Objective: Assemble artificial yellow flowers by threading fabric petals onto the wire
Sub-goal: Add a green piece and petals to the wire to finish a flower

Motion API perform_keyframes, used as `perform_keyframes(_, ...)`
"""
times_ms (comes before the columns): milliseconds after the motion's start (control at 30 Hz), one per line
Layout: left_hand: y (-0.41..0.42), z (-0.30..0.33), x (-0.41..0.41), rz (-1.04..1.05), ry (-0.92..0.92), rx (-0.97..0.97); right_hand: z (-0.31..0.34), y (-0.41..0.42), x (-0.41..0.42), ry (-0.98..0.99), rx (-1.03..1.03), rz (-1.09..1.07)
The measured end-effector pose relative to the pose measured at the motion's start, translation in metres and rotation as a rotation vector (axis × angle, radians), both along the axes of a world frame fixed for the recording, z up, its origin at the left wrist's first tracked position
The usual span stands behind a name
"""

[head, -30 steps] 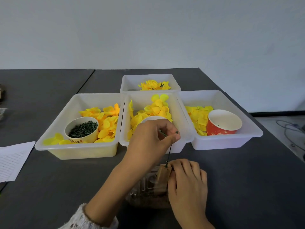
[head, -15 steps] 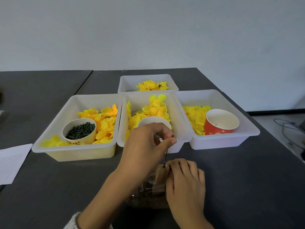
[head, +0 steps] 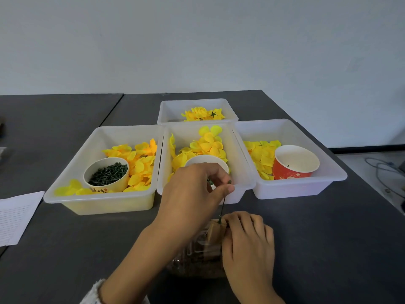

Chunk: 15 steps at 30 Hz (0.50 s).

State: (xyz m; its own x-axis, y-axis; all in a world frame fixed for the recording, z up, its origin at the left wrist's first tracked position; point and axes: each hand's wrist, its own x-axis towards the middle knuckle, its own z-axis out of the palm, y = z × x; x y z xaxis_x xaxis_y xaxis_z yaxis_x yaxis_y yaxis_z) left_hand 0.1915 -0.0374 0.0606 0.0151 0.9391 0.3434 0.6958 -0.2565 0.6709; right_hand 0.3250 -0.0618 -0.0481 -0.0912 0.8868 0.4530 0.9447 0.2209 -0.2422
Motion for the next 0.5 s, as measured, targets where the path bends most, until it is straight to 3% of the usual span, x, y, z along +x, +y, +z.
perform_keyframes(267, 0.0, -0.024, -0.007, -0.083, 0.132, -0.241, 0.001, -0.001, 0.0, -0.011, 0.004, 0.0)
perform_keyframes(500, 0.005, -0.027, -0.019, -0.339, -0.027, -0.299, 0.004, -0.001, -0.001, -0.035, -0.005, -0.011)
